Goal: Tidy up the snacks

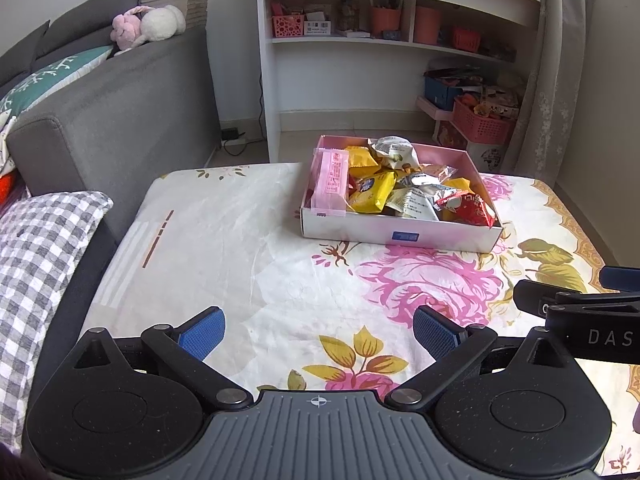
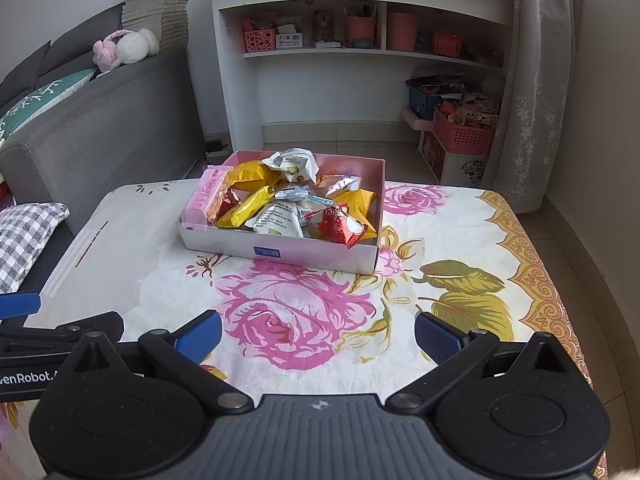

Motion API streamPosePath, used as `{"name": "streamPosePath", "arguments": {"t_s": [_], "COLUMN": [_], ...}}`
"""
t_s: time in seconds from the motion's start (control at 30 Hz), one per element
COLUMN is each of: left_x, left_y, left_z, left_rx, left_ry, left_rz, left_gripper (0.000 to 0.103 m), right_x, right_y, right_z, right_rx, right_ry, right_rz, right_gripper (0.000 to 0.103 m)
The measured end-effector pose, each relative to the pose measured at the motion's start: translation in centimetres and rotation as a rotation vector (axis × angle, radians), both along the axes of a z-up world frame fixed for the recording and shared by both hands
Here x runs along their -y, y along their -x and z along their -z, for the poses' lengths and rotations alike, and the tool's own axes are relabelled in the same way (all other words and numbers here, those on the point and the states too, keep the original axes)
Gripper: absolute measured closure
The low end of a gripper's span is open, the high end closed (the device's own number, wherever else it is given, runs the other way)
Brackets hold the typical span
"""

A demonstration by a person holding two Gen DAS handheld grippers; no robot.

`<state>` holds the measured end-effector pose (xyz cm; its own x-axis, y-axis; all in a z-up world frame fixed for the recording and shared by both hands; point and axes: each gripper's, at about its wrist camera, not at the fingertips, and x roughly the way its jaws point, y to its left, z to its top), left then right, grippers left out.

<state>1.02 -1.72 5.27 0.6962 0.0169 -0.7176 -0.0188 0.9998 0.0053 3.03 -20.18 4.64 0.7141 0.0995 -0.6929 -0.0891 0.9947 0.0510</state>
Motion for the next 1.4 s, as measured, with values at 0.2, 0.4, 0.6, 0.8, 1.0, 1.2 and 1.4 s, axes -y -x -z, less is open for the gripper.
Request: {"name": "streamPosePath", "arguments": {"t_s": [0.2,0.4,0.6,0.8,1.0,1.2,1.4], "left_x": [0.00,0.16,0.17,0.10,0.14,0.16,0.13], "left_y": [0.00,0.15,0.18,0.21,0.22,0.25,0.23], "left_z": [0.00,-0.08,-0.02,0.10,0.12,0.14,0.16], "left_rx": [-0.002,-0.005,-0.007,-0.011,-0.011,-0.011,-0.012], "left_ry": [0.002,0.003,0.004,0.008,0.008,0.009,0.008], "left_rz": [-0.001,0.005,0.006,0.006,0.006,0.006,0.006], "left_gripper": [0.002,0.002,0.002,0.002,0.002,0.002,0.002], "right_x": [0.01,0.04,0.10,0.08,0.13,0.11,0.10], "right_y": [-0.01,0.00,-0.02,-0.01,-0.03,-0.05,-0.06], "right_z": [0.01,-0.01,0.00,0.00,0.05,0.05,0.05], "right_rx": [-0.001,0.000,0.000,0.000,-0.001,0.000,-0.001], "right_ry": [0.000,0.000,-0.001,-0.001,-0.001,-0.001,0.000], "right_rz": [-0.001,0.001,0.001,0.001,0.002,0.002,0.002], "right_gripper": [0.007,0.007,0.007,0.007,0.007,0.007,0.007]}}
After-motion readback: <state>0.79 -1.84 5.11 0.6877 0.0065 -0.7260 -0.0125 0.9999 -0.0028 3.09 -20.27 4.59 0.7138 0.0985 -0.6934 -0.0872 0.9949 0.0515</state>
